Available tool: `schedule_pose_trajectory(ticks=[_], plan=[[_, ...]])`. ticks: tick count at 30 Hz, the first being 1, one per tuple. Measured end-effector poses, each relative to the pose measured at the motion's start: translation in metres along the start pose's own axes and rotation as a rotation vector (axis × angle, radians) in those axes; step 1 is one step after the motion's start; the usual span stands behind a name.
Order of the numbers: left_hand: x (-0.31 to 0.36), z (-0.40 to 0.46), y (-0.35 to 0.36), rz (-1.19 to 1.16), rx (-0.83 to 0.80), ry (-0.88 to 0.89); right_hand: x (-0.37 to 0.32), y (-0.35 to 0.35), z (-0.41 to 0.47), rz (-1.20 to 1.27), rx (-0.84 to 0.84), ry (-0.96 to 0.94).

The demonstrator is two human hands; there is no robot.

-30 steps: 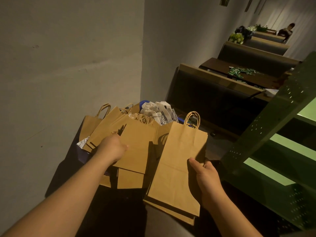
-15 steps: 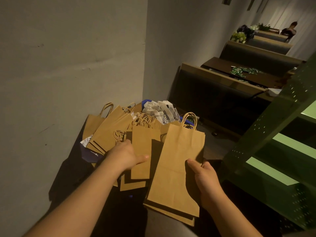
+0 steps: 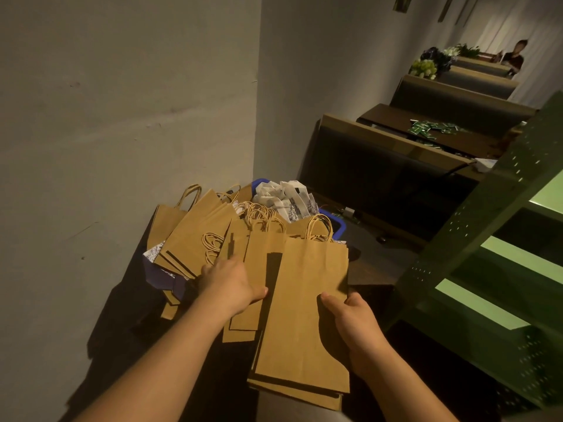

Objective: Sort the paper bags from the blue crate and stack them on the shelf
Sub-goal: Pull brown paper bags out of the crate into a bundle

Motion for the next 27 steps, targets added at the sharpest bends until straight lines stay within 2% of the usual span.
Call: schedule_pose_trajectory(ticks=[9,18,23,27], plan=[[0.002,-0.007,-0.003,-0.653,-0.013,0.036,-0.002,0.002,-0.007,0.025,-0.016,-0.047],[-0.001,-0.011,-0.01,-0.929,-0.008,0.153,-0.009,-0.002,-0.01,0.198,-0.076,-0.131],[0.002,-0.019,-0.019,-0.966,0.042,0.2,-0.016,-0.009,-0.01,0.35,-0.102,-0.197],[0.011,-0.029,-0.018,-1.055,0.015,0.289,-0.029,-0.008,-0.016,0.302,-0.096,-0.272]])
Point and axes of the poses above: each hand's wrist, its own z-axis towards the middle knuckle, its own y-axis out of the palm, x = y × z, the point moved 8 cm from there along z, towards the middle knuckle, and after that the axes turned 7 degrees about -x, right-handed, at the moved point
